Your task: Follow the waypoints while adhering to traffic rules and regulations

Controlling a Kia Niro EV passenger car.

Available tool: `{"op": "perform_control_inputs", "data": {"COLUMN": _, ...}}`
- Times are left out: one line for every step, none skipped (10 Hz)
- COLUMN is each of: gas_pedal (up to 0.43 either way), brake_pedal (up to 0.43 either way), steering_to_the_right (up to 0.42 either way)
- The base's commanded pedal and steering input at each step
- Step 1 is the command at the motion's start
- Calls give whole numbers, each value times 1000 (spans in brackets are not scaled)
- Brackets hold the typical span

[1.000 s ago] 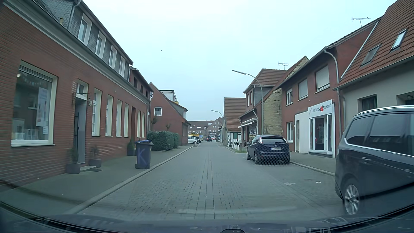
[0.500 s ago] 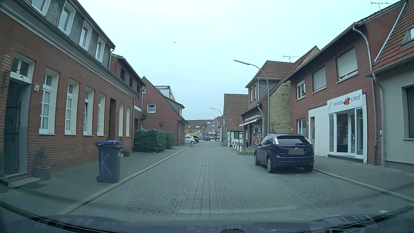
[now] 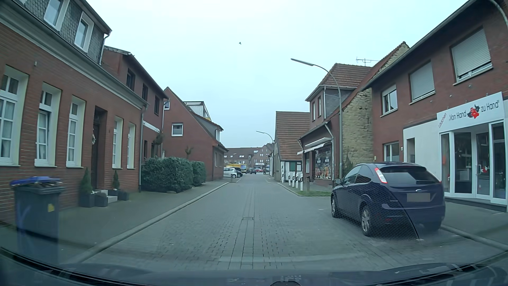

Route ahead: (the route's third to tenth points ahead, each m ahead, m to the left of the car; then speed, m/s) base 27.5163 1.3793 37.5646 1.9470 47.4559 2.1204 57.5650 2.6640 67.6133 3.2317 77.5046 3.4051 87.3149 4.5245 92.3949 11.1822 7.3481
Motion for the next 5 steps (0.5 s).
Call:
{"op": "perform_control_inputs", "data": {"gas_pedal": 220, "brake_pedal": 0, "steering_to_the_right": -5}}
{"op": "perform_control_inputs", "data": {"gas_pedal": 220, "brake_pedal": 0, "steering_to_the_right": -5}}
{"op": "perform_control_inputs", "data": {"gas_pedal": 220, "brake_pedal": 0, "steering_to_the_right": -5}}
{"op": "perform_control_inputs", "data": {"gas_pedal": 220, "brake_pedal": 0, "steering_to_the_right": -6}}
{"op": "perform_control_inputs", "data": {"gas_pedal": 220, "brake_pedal": 0, "steering_to_the_right": -6}}
